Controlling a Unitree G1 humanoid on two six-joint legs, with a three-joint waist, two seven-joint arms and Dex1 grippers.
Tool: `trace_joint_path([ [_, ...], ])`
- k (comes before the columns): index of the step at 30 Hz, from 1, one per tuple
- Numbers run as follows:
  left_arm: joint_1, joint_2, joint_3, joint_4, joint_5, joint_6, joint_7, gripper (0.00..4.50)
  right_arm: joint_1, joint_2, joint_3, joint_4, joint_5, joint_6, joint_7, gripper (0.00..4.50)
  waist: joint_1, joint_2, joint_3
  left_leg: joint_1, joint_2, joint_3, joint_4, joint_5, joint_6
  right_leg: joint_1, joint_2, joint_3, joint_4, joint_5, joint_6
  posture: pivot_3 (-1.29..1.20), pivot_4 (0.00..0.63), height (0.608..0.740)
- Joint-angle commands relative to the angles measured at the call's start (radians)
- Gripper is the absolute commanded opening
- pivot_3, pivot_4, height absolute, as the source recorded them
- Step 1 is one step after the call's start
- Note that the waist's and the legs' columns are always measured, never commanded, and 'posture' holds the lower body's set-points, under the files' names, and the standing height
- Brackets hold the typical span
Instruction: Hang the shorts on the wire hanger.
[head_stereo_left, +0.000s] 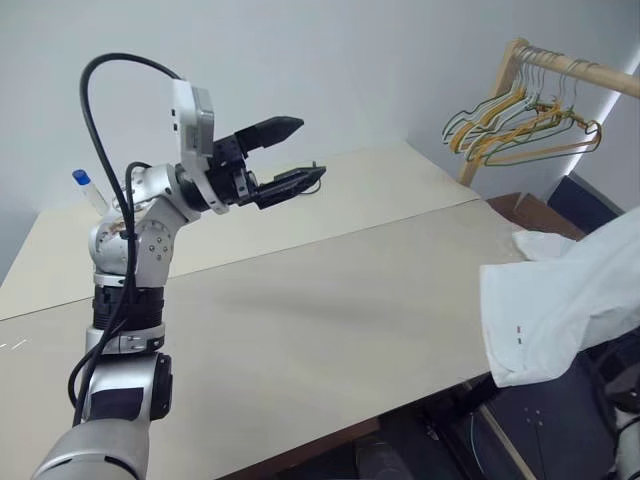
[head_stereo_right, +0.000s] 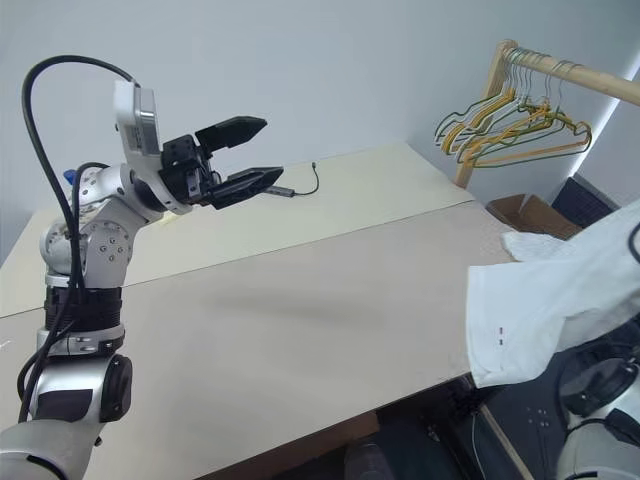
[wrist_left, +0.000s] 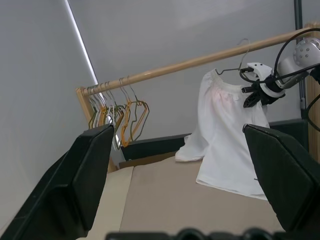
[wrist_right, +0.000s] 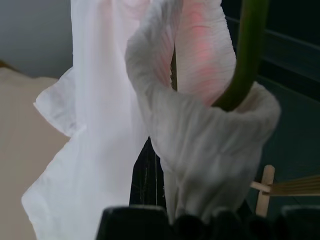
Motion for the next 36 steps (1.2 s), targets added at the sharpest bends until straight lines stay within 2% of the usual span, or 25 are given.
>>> trace_joint_path([
  [1,-0.028,0.005,0.028,-0.023,-0.038,0.025,0.008,4.48,-0.049,-0.059,0.004,0.082,0.005,-0.083,-0.005,0.00,-0.003,0.000,0.000,0.000,0.000,0.000,0.000,0.000,0.000,0.001,0.000,0.000,0.000,0.000,0.000,-0.32,0.000,0.740],
  [4,-0.024,0.008,0.030,-0.036,-0.058,0.047,0.006,4.48,-0.069,-0.085,0.010,0.174,0.009,-0.135,-0.017,0.00,-0.013,0.000,0.000,0.002,0.001,0.000,0.000,0.000,0.000,0.004,0.002,0.000,-0.003,0.000,0.000,-0.31,0.000,0.740],
  [7,-0.018,0.016,0.038,-0.056,-0.105,0.094,-0.006,4.48,-0.082,-0.113,0.017,0.269,0.011,-0.188,-0.032,0.00,-0.022,-0.001,0.003,0.015,0.001,0.001,-0.005,-0.001,0.002,0.019,0.002,-0.001,-0.012,-0.001,0.001,-0.31,0.000,0.740],
  [10,-0.011,0.046,0.038,-0.076,-0.159,0.161,-0.049,4.48,-0.089,-0.134,0.033,0.343,0.016,-0.221,-0.040,0.00,-0.026,-0.002,0.006,0.021,0.001,0.002,-0.008,-0.004,0.004,0.032,0.001,-0.001,-0.017,-0.003,0.005,-0.30,0.000,0.740],
  [18,0.002,0.085,0.020,-0.089,-0.177,0.195,-0.121,4.48,-0.087,-0.152,0.060,0.420,0.042,-0.266,-0.042,0.00,-0.028,-0.004,0.007,0.029,0.001,0.002,-0.008,-0.004,0.004,0.036,0.001,-0.001,-0.019,-0.003,0.005,-0.30,0.000,0.740],
  [27,-0.018,0.037,0.061,-0.086,-0.218,0.232,-0.025,4.48,-0.065,-0.172,0.081,0.478,0.047,-0.308,-0.043,0.00,-0.027,-0.004,0.007,0.028,0.001,0.002,-0.009,-0.005,0.004,0.037,0.001,-0.001,-0.026,-0.001,0.007,-0.30,0.000,0.740],
  [36,-0.003,0.039,0.059,-0.111,-0.240,0.255,0.006,4.48,-0.036,-0.168,0.120,0.501,0.045,-0.327,-0.038,0.00,-0.026,-0.008,0.010,0.028,0.001,0.002,-0.009,-0.005,0.005,0.038,0.001,-0.001,-0.028,0.000,0.008,-0.30,0.000,0.740],
])
